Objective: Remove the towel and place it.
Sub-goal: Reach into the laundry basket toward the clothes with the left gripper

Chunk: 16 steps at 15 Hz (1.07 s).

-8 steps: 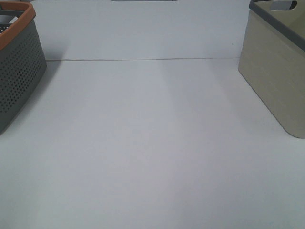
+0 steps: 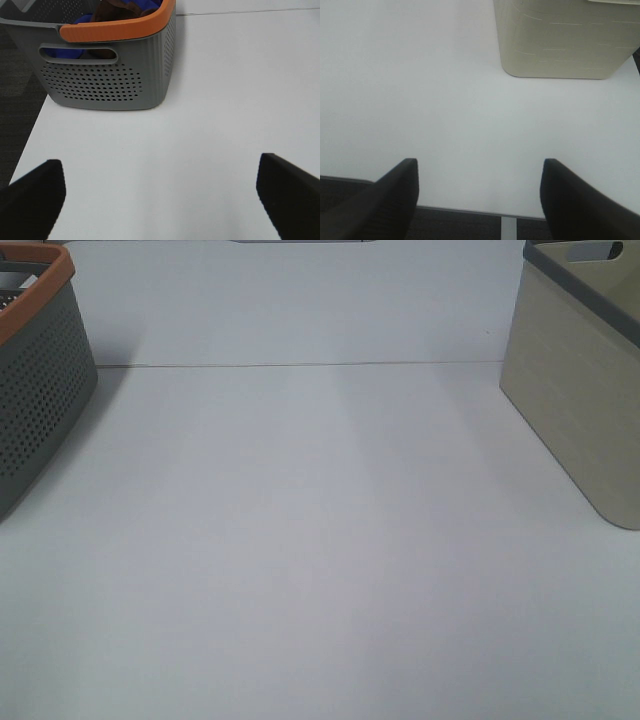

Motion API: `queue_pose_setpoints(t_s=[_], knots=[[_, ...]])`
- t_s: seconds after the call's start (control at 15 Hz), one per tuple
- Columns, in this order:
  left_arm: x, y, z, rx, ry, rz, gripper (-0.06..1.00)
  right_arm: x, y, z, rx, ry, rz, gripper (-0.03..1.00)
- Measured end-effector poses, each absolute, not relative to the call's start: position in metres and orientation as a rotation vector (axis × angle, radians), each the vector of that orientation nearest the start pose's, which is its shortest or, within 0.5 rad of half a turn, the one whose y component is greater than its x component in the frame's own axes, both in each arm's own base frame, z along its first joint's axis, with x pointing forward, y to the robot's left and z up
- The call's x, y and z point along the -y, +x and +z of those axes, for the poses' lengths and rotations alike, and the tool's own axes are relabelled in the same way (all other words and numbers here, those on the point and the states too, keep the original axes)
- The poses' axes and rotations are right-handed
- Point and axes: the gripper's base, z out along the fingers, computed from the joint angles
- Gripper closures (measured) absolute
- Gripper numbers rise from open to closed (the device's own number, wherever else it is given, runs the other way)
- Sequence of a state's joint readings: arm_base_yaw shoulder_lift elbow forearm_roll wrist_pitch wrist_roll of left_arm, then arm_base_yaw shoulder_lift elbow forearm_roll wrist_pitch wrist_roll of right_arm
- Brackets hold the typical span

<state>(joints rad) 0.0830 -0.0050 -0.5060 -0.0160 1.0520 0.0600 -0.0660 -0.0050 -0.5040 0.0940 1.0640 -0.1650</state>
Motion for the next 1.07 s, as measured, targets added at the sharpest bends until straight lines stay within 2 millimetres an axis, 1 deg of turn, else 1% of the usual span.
queue_pose_setpoints(t_s=[1.07], knots=[[0.0018,-0.0059,0.2796,-2.025,-0.019,0.073,-0.05,-0.0079,-0.006,0.2784,-2.032,-0.106,-0.033,0.37]])
